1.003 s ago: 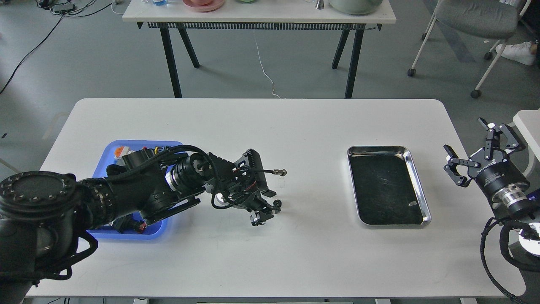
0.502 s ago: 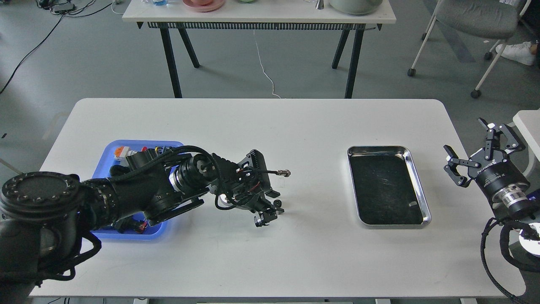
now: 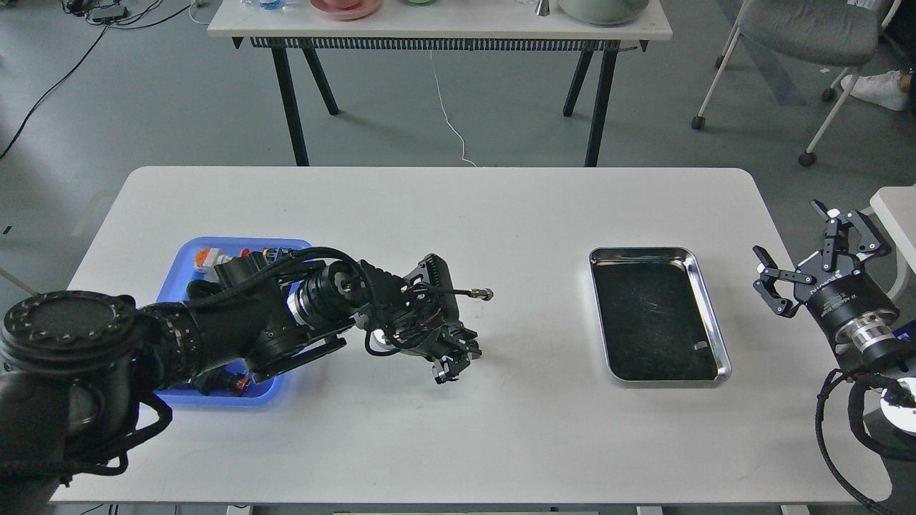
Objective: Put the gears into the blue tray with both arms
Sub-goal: 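Grasp the black gear with the left gripper, then carry the gear to the blue tray and insert it into a part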
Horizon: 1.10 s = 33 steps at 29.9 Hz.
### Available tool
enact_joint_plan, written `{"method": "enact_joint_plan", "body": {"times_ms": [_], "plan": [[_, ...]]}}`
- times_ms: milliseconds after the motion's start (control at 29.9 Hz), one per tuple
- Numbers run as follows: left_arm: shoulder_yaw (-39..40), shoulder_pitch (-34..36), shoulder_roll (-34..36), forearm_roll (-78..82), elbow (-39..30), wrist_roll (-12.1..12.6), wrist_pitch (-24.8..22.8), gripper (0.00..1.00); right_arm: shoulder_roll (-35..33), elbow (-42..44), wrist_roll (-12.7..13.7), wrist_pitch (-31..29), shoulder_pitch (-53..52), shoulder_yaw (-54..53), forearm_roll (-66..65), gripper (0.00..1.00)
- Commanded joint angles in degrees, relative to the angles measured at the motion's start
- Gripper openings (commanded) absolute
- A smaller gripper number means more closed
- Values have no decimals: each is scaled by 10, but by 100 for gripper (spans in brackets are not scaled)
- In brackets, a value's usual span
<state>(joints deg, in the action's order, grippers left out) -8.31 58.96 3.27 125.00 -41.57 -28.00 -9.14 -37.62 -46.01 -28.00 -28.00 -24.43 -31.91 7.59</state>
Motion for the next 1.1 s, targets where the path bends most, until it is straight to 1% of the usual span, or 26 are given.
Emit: {"method": "enact_joint_plan", "body": {"times_ms": [0, 100, 234, 334, 435, 535, 602, 769, 836, 903, 1070], "plan": [[0, 0, 0, 0, 0, 0, 0, 17, -2, 0, 0, 0, 0, 0, 1, 96], [0, 3, 0, 0, 0, 0, 0, 13, -3, 0, 0, 0, 0, 0, 1, 96], [2, 12, 1, 0, -8, 0, 0, 13, -4, 0, 0, 0, 0, 0, 0, 96], [5, 29, 17, 0, -40, 0, 0, 13, -4, 0, 0, 0, 0, -1, 1, 96], [7, 54, 80, 0, -96, 0, -1, 13, -3, 0, 0, 0, -2, 0, 0, 96], [16, 64, 165, 0, -159, 0, -4, 13, -3, 0, 0, 0, -4, 0, 0, 96], [25, 65, 218, 0, -174, 0, -4, 13, -1, 0, 0, 0, -4, 0, 0, 96], [30, 56, 335, 0, -175, 0, 1, 13, -2, 0, 0, 0, -10, 0, 0, 96], [36, 51, 363, 0, -175, 0, 0, 14, -2, 0, 0, 0, -11, 0, 0, 96], [45, 31, 380, 0, -170, 0, 1, 14, -2, -1, 0, 0, -11, 0, 0, 96], [72, -10, 393, 0, -148, 0, 0, 15, -2, 0, 0, 0, -12, 0, 0, 96]]}}
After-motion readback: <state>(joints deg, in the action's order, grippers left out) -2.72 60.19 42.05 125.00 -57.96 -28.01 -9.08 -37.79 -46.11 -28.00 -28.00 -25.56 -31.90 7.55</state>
